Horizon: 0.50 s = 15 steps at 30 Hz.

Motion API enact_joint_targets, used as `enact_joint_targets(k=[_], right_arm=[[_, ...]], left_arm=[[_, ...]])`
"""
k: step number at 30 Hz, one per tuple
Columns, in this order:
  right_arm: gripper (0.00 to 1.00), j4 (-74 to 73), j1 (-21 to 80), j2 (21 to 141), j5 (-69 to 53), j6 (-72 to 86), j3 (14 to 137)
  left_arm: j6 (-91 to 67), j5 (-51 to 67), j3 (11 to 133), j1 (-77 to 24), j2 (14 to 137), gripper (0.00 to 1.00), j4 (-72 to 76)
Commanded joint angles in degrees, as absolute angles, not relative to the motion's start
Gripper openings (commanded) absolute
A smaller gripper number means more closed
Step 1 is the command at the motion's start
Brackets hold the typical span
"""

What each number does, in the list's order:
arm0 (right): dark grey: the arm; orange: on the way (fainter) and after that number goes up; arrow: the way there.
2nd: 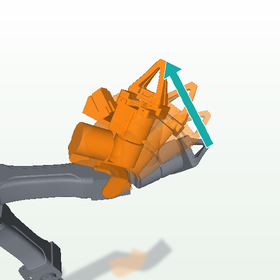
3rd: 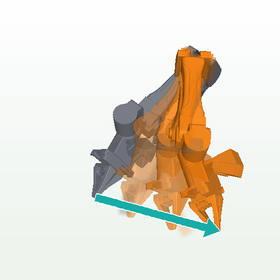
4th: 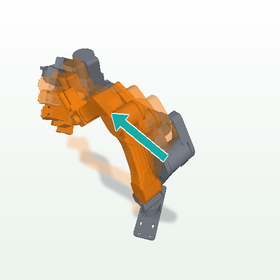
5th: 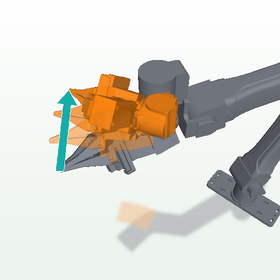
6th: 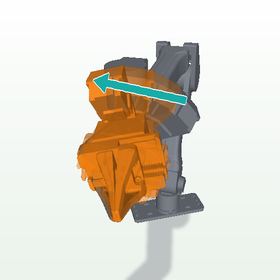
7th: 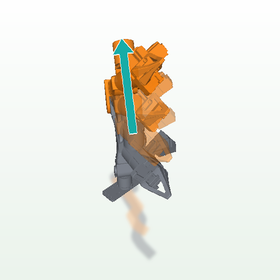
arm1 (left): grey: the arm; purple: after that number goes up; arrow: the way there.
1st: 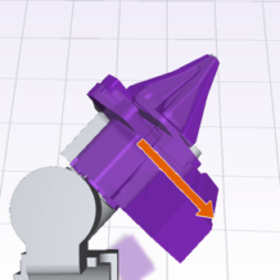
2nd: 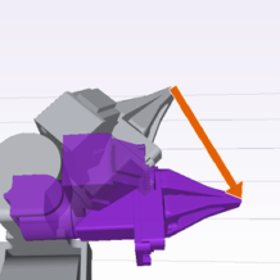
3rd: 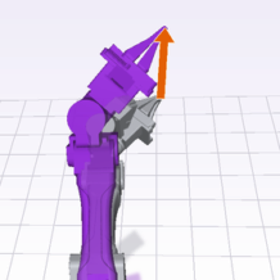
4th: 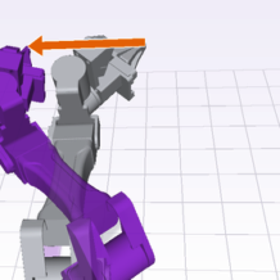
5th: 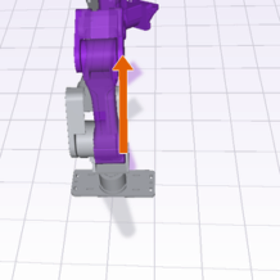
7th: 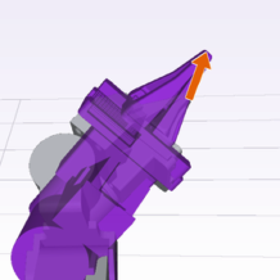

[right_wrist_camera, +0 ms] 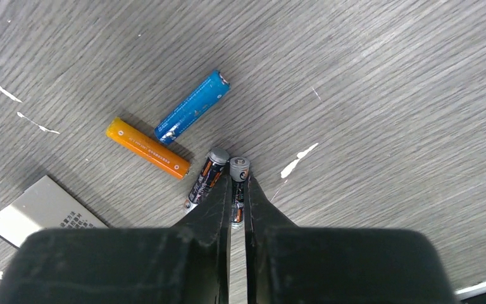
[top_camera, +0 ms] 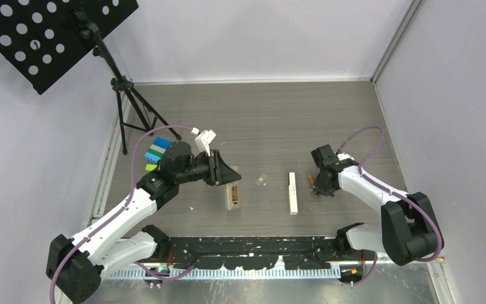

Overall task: Load the batteries into the remote control
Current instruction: Pick up the battery from the center of the board.

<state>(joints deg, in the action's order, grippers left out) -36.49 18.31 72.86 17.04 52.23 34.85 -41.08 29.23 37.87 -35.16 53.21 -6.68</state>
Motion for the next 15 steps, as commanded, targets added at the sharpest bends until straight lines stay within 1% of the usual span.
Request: enact_joint_targets(k=[1,5,8,11,15], right_arm=[[0.05,-35.8,18.2,71.3,19.0,51.9,34.5],[0.05,-40.3,20.3,65.7,21.9,50.5,38.7],[0.05,-40.6,25.2,59.9,23.3,49.1,41.9],[0.05,-37.9,30.8,56.0,22.0,47.5,44.7],[0.06,-28.9,40.5,51.1,20.4,42.9,45.9]], left_arm=[[-44.3,28.1,38.4,-35.3,54.2,0.00,-1.0],[-45.6,28.0,39.4,-35.3,57.4,0.00,2.5],[-45.8,28.0,40.7,-35.3,60.5,0.00,5.8],[-46.2,27.9,41.8,-35.3,63.2,0.00,9.3],[-46.4,28.2,44.1,-35.0,65.6,0.00,11.3]])
